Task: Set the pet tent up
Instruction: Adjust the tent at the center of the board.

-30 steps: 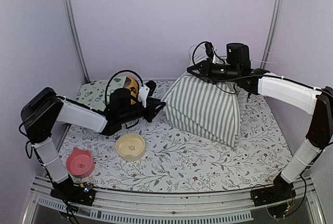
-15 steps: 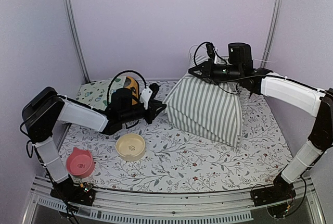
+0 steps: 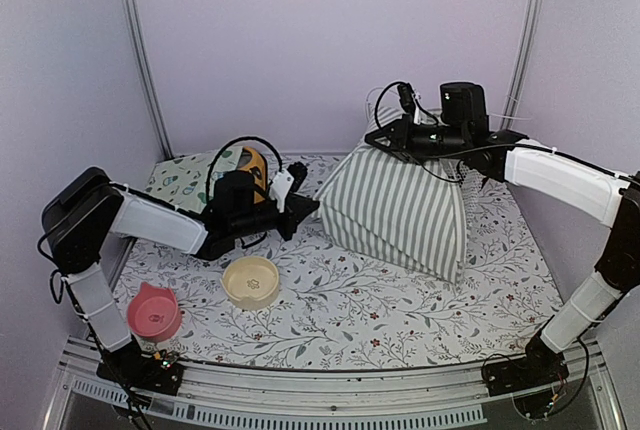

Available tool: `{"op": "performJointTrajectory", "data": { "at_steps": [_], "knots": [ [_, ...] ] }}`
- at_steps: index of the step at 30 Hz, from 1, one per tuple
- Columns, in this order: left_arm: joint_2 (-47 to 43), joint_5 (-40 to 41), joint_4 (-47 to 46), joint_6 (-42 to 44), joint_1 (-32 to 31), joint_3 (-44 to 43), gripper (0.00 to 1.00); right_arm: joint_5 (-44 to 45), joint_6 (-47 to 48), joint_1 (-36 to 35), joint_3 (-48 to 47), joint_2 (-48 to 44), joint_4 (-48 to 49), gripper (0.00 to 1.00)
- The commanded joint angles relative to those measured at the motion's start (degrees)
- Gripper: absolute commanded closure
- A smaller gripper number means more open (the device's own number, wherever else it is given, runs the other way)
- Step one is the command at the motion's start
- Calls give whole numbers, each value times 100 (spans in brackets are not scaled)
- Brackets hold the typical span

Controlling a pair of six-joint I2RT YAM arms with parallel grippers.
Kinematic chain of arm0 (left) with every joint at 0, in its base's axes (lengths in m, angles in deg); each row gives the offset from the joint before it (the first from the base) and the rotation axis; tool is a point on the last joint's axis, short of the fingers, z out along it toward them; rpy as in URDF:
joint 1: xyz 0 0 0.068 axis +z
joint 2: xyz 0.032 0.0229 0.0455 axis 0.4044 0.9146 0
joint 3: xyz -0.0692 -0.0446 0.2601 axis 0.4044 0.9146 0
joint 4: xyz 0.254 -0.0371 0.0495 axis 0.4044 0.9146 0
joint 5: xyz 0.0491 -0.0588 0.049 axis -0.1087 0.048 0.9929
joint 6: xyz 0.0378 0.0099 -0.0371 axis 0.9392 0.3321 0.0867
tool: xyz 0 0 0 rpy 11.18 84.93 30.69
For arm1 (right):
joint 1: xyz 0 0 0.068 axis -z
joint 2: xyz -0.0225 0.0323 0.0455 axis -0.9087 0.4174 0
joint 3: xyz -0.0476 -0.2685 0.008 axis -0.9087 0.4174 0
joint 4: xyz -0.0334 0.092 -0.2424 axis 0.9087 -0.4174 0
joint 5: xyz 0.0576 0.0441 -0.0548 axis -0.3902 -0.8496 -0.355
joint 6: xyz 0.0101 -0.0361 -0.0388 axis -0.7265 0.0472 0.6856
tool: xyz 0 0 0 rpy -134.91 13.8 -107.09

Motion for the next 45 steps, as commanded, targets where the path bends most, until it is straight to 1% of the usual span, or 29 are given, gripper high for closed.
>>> {"op": "performJointTrajectory", "data": {
  "at_steps": [1, 6, 10, 15, 20, 22, 26, 29, 33, 35, 39, 43, 45],
  "knots": [
    [-312, 621, 67, 221, -11, 223, 100, 552, 361, 105, -281, -146, -556, 100],
    [-603, 814, 187, 482, -13, 281, 100, 961, 1001, 23, -654, 35, -1524, 100],
    [-694, 805, 329, 734, -32, 172, 100, 897, 1281, -88, -800, 255, -1755, 100],
    [-718, 819, 669, 1133, -145, -73, 100, 1220, 1559, -413, -1203, 649, -2176, 100],
    [-724, 881, 1027, 1565, -285, -302, 100, 2039, 1739, -623, -1388, 844, -2492, 100],
    [-761, 874, 1112, 1682, -328, -306, 100, 2405, 1761, -661, -1356, 831, -2516, 100],
    [-801, 1125, 1266, 1755, -378, -195, 100, 3116, 1901, -650, -1370, 770, -2705, 100],
    [-771, 1471, 1279, 1810, -379, -52, 100, 3003, 2021, -560, -1389, 710, -2779, 100],
    [-777, 1519, 1331, 1887, -428, -35, 100, 2652, 2170, -572, -1618, 811, -2960, 100],
    [-770, 1502, 1339, 1965, -475, -106, 100, 2309, 2222, -652, -1718, 919, -2998, 100],
    [-743, 1496, 1353, 2152, -577, -318, 100, 2155, 2288, -949, -1959, 1316, -3177, 100],
    [-726, 1504, 1242, 2211, -598, -473, 100, 2031, 2277, -1128, -1884, 1626, -3166, 100],
    [-721, 1637, 1127, 2108, -576, -501, 96, 1968, 2265, -1162, -1733, 1639, -3094, 100]
  ]
}}
